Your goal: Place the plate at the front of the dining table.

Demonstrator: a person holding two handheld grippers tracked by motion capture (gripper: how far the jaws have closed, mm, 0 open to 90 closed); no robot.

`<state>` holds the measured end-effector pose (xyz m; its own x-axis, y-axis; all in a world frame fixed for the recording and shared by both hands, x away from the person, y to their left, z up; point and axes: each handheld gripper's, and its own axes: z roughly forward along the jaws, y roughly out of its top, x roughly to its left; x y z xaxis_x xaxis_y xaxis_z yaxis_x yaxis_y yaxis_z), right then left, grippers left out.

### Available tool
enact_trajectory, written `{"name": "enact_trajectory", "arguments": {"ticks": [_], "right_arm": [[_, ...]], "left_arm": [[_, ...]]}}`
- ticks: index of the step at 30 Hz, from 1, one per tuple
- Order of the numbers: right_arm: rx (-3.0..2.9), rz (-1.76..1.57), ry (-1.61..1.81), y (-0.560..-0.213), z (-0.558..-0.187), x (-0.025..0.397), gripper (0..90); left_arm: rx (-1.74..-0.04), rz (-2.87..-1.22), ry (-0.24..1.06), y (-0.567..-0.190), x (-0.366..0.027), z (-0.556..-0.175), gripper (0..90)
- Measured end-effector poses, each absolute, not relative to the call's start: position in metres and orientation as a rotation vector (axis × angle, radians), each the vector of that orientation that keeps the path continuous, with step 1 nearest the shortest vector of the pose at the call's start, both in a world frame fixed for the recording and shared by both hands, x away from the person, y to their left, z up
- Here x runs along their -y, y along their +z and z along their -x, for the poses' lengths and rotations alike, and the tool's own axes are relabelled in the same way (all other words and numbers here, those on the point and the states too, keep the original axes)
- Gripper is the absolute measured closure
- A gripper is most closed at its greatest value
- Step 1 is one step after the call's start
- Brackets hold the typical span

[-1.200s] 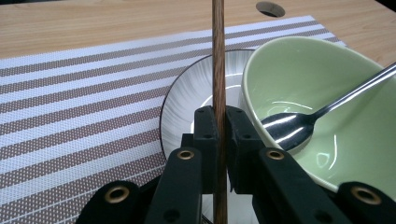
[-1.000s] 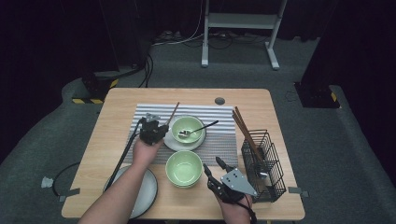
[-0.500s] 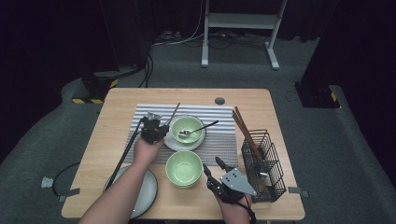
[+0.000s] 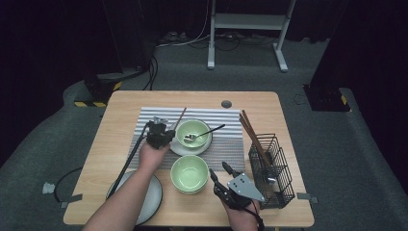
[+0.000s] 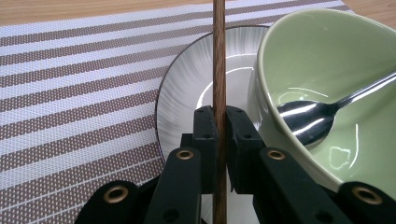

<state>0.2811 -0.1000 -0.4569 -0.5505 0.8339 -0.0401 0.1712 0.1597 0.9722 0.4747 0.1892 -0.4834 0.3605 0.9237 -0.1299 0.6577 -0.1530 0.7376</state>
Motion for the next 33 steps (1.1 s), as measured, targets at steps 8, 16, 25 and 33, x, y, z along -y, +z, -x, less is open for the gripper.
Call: {"name": "enact_trajectory", "arguments": {"ticks": [8, 16, 25, 33], "right_arm": [[-1.839, -0.963, 1.429, -0.456, -0.280, 0.100, 50.9], [-1.849, -0.953, 1.425, -0.457, -0.281, 0.098, 51.5], [-1.849, -0.953, 1.425, -0.458, -0.281, 0.097, 51.5], [-1.858, -0.958, 1.425, -0.458, -0.281, 0.096, 51.6]], "left_arm": [[-1.390, -1.889, 0.456, -0.484, -0.191, -0.476, 83.0], [-1.419, -1.908, 0.444, -0.490, -0.191, -0.482, 82.5], [-1.424, -1.931, 0.427, -0.492, -0.191, -0.485, 82.0], [-1.427, -1.934, 0.421, -0.492, -0.190, -0.488, 79.4]]}}
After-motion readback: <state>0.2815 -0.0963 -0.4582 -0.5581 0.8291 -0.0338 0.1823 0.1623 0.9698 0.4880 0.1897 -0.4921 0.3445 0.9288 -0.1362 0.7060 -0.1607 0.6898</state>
